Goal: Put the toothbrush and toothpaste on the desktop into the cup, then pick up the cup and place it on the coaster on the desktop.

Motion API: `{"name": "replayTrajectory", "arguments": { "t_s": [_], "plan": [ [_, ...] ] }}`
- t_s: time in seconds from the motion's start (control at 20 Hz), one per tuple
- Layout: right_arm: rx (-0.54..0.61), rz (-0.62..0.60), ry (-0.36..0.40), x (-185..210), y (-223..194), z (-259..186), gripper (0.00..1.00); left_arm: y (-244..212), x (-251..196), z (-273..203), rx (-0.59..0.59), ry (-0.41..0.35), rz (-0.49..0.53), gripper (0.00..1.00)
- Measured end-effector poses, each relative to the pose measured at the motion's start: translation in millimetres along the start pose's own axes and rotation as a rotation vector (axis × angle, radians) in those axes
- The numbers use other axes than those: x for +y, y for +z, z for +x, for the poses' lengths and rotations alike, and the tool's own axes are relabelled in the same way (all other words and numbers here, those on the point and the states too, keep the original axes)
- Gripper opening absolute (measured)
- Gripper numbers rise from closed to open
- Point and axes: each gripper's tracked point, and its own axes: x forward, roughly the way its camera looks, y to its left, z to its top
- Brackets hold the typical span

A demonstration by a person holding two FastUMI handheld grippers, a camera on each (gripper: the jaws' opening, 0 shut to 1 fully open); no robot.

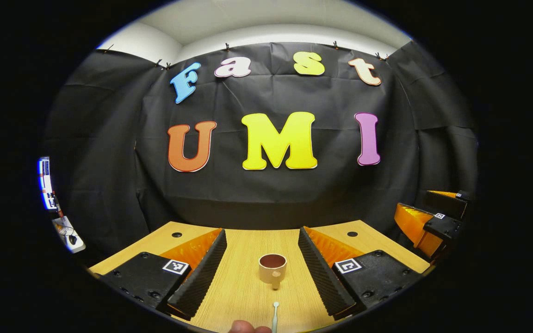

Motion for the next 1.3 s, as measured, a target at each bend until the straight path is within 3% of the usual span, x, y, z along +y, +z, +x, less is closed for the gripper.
{"name": "replayTrajectory", "arguments": {
  "t_s": [0.65, 1.3],
  "plan": [
    [0.057, -0.032, 0.009, -3.9, -27.8, 12.8, 0.95, -42.2, -16.2, 9.9, 0.072, -0.022, 0.012, 0.99],
    [0.235, -0.124, -0.042, -37.6, -115.6, 16.0, 0.95, -218.0, -32.9, -0.6, 0.387, -0.073, 0.013, 0.99]
  ]
}}
